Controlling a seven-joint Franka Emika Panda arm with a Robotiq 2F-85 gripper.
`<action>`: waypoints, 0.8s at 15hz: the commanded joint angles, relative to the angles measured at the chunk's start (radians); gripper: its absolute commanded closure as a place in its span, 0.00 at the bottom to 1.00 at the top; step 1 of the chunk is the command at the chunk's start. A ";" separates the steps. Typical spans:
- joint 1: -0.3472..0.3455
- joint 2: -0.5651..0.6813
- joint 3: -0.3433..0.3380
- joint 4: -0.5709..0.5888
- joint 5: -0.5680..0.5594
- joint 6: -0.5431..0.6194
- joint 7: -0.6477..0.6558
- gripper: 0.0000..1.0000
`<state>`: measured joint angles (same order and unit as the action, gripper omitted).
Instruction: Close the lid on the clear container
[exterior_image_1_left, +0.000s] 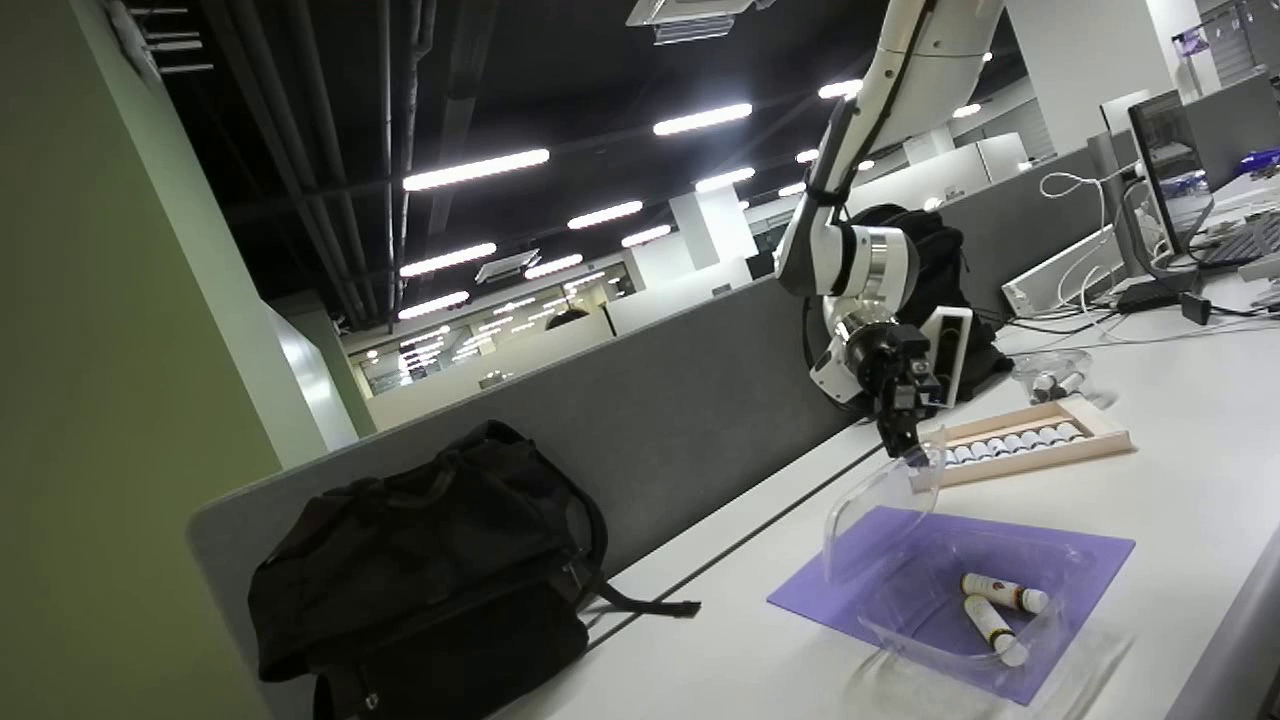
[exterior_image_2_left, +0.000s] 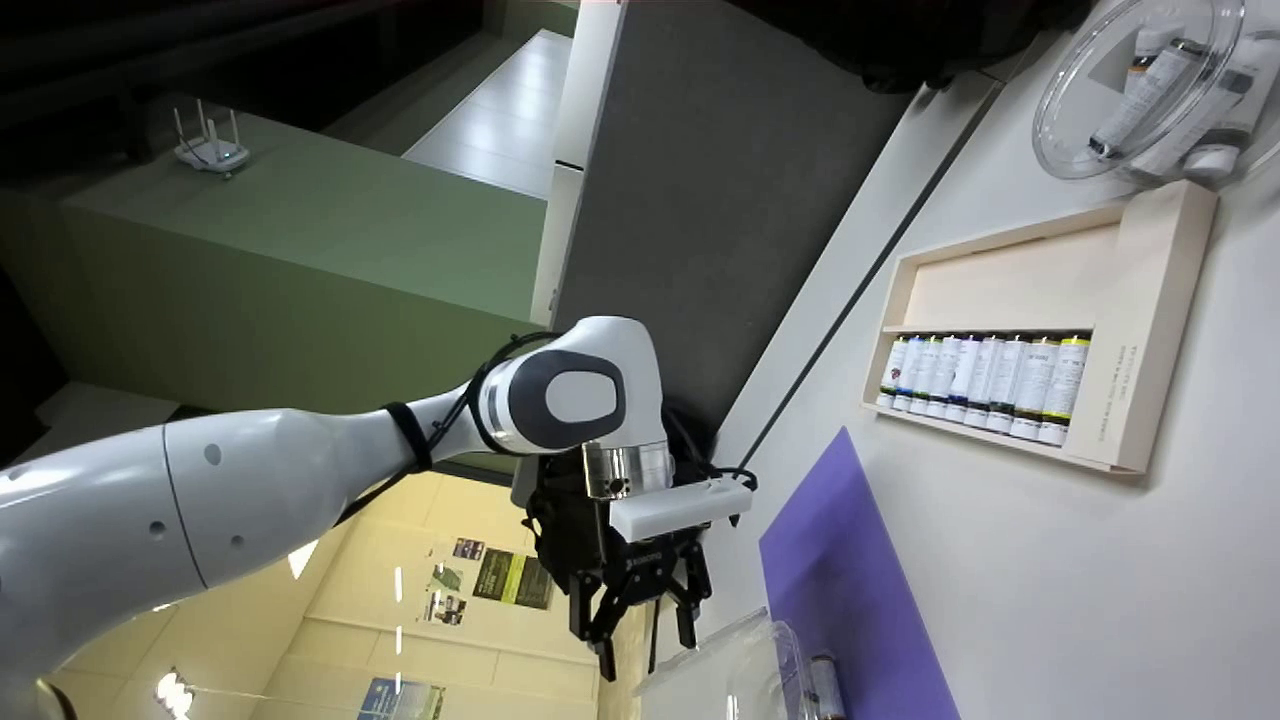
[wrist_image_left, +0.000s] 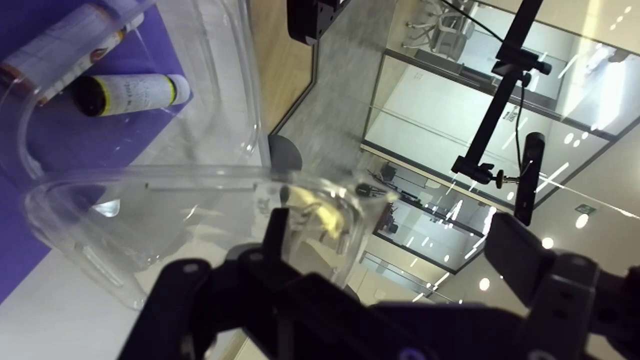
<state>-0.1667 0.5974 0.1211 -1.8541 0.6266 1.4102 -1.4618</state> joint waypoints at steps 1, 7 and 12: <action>0.022 0.027 -0.020 -0.010 -0.002 -0.056 0.011 0.00; 0.041 0.129 -0.031 0.009 -0.005 -0.087 0.041 0.00; 0.068 0.067 -0.046 -0.021 -0.013 -0.036 0.093 0.00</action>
<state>-0.1281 0.7370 0.0944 -1.8601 0.6256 1.3468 -1.4443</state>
